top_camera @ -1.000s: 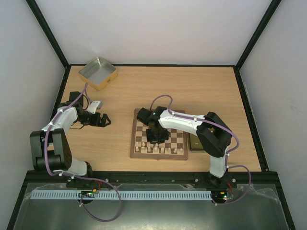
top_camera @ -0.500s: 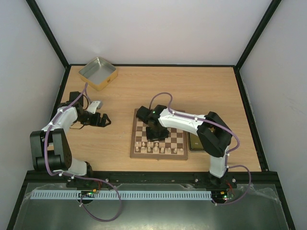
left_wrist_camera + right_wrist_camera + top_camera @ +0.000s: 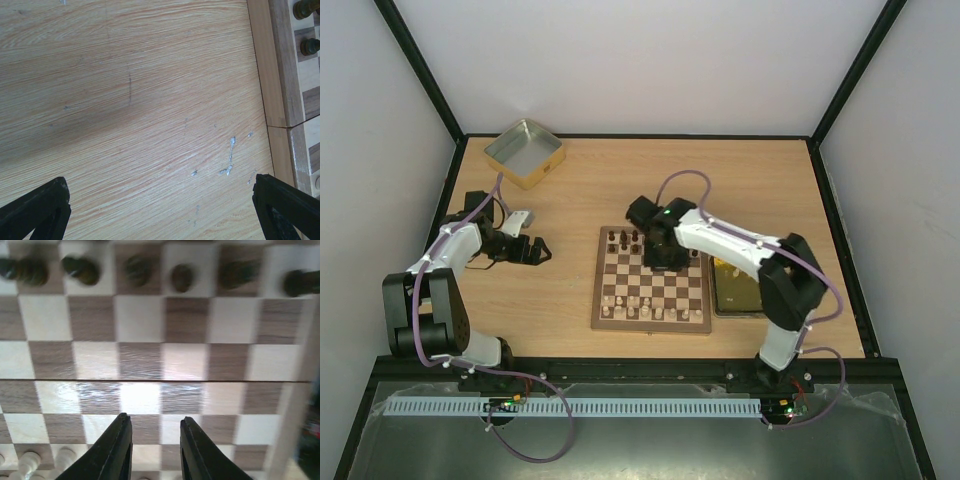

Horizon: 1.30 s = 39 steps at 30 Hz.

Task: Set up the chess pieces on the board
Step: Place the chess piece on the chessboard, then pick up the chess piece from the storage box.

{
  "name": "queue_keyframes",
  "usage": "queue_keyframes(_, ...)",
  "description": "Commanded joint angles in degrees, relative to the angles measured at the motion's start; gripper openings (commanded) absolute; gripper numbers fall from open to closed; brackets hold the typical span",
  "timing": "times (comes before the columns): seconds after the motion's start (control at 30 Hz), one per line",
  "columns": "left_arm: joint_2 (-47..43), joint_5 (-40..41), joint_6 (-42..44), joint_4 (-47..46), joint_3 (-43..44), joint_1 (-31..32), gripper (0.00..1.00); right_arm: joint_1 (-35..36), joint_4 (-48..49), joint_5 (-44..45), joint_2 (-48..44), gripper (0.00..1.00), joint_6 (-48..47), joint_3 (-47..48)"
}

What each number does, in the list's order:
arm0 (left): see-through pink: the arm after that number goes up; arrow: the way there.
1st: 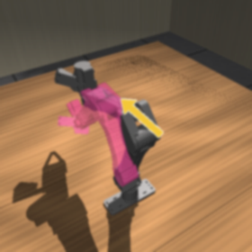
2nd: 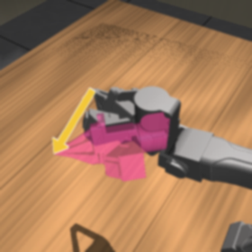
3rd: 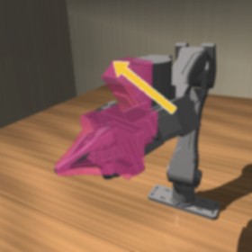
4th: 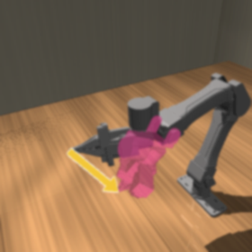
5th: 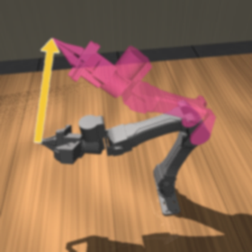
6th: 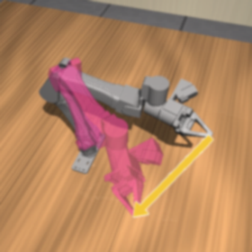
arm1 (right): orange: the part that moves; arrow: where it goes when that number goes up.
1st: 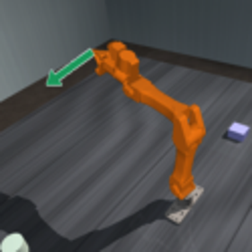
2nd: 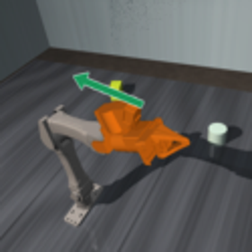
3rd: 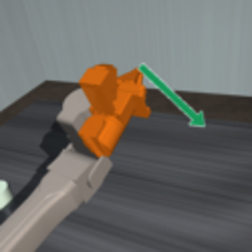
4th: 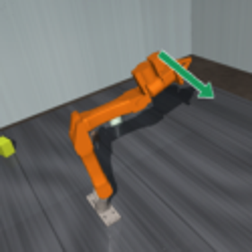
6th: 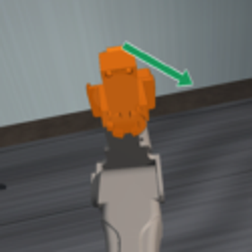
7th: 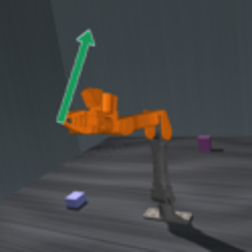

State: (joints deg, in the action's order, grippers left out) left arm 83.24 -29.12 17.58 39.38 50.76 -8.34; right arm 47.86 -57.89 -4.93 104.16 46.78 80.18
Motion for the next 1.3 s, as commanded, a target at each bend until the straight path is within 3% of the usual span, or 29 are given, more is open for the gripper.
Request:
queue_keyframes(0.0,-1.37,-0.76,0.52,1.10,1.18,-0.45,0.99,-4.87,-5.89,4.87,-9.49,0.25,-1.10,-3.29)
queue_keyframes(0.13,-1.37,-0.75,0.52,1.06,1.09,-0.46,0.99,-12.22,-6.58,6.36,-15.09,0.27,-2.96,-9.25)
queue_keyframes(0.27,-1.41,-0.69,0.52,0.98,1.10,-0.51,0.99,-20.26,-5.18,6.07,-18.42,0.36,-4.93,-13.46)
queue_keyframes(0.5,-1.40,-0.58,0.40,0.93,1.14,-0.52,0.99,-29.73,0.79,1.92,-17.75,0.35,-7.71,-19.66)
queue_keyframes(0.9,-1.43,-0.37,0.20,0.83,1.08,-0.58,0.99,-35.64,6.48,0.69,-12.55,0.33,-9.31,-21.78)
queue_keyframes(1.27,-1.17,-0.32,0.17,0.80,1.09,-0.71,0.99,-36.43,9.76,-0.42,-10.46,0.28,-9.59,-23.50)
